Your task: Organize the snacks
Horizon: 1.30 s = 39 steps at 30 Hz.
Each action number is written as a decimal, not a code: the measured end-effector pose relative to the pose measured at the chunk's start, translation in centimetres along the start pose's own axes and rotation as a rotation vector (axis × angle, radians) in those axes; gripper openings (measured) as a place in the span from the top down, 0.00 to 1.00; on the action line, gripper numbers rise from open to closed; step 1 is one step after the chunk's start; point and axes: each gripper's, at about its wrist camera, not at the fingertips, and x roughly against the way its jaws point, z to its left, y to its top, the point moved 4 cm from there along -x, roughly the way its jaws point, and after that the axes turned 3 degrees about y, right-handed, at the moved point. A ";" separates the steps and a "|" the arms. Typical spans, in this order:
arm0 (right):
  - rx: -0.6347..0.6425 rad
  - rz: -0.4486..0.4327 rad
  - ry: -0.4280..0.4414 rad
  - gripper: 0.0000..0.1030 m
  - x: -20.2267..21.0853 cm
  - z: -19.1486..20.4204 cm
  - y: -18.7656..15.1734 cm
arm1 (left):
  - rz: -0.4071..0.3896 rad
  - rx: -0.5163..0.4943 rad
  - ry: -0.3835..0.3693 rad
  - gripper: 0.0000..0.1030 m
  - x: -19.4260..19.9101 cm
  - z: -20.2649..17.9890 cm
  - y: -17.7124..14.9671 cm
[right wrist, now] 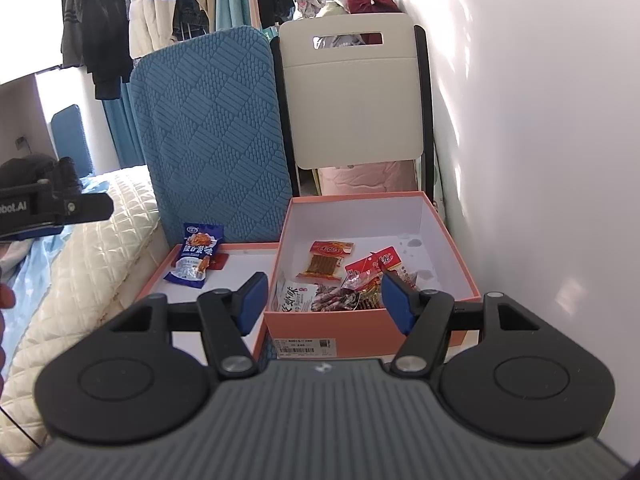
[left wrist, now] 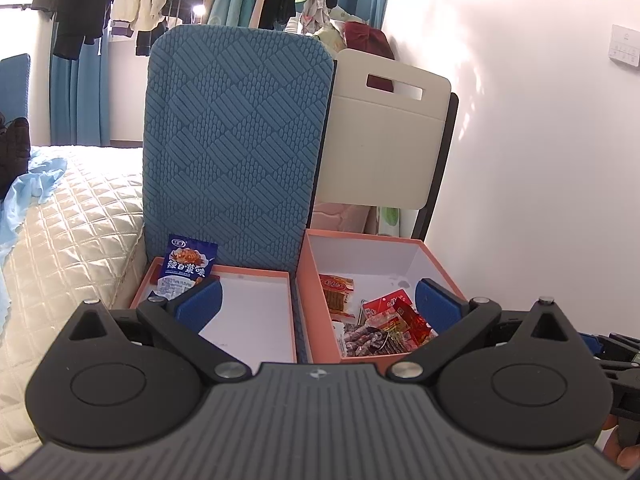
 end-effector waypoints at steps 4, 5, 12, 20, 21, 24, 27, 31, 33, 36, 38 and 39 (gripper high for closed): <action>0.001 0.000 0.000 0.37 0.0 0.0 0.0 | -0.001 -0.005 0.003 0.00 0.0 -0.1 0.0; 0.001 -0.001 -0.001 0.37 0.0 0.0 0.0 | -0.001 -0.004 0.002 0.00 0.0 0.0 0.0; 0.000 -0.002 -0.001 0.37 -0.1 -0.2 0.0 | 0.002 0.001 0.003 0.00 0.0 0.1 0.1; 0.003 -0.001 -0.002 0.37 -0.2 -0.2 0.1 | -0.006 -0.001 0.006 0.00 0.2 -0.1 0.2; 0.002 -0.001 -0.002 0.37 -0.2 -0.2 0.0 | -0.006 -0.001 0.009 0.00 0.2 -0.1 0.2; 0.002 -0.001 -0.001 0.37 -0.2 -0.2 0.0 | -0.002 -0.002 0.017 0.00 0.1 -0.1 0.2; 0.004 0.001 -0.002 0.37 -0.2 -0.2 -0.1 | 0.004 -0.003 0.023 0.00 0.0 -0.2 0.1; -0.001 0.004 -0.004 0.37 -0.2 -0.3 -0.1 | 0.014 -0.003 0.026 0.00 -0.1 -0.1 0.1; -0.002 0.005 -0.004 0.37 -0.2 -0.3 -0.1 | 0.015 -0.002 0.024 0.00 -0.1 -0.1 0.1; -0.002 0.005 -0.007 0.37 -0.2 -0.4 -0.1 | 0.017 -0.002 0.025 0.00 -0.2 -0.1 0.1; -0.004 0.006 -0.007 0.37 -0.2 -0.4 -0.2 | 0.020 -0.003 0.025 0.00 -0.3 -0.1 0.1; -0.005 0.008 -0.007 0.37 -0.2 -0.5 -0.2 | 0.022 -0.003 0.025 0.00 -0.3 -0.1 0.1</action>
